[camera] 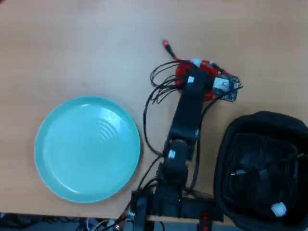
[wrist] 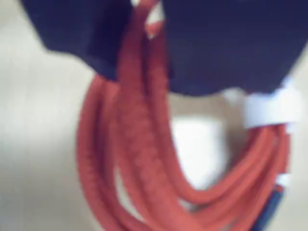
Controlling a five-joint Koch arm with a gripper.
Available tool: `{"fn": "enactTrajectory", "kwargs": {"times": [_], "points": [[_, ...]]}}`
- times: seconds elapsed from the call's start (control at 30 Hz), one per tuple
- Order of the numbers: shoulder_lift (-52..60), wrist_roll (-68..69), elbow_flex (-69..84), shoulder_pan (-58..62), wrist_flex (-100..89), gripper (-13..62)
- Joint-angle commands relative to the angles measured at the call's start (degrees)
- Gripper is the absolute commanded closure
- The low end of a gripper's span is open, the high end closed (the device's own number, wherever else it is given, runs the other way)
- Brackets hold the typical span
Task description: Put a black charging cable in a black bowl and put a red charging cable in a green bowl
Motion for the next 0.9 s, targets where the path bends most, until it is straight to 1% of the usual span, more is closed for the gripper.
{"fn": "enactTrajectory", "kwargs": {"times": [0.0,0.13,0.27,0.47,0.77,0.87], "points": [[12.92,-0.53,-5.80,-2.55,-0.26,56.5],[20.92,0.18,-5.71,-7.82,-0.26,56.5],[23.82,0.35,-5.54,-15.38,-0.18,56.5],[23.64,0.09,-5.01,-29.44,-0.26,56.5],[23.99,-0.09,-4.48,-43.77,-0.26,56.5],[24.17,0.62,-1.05,-50.45,-0.26,56.4]]}}
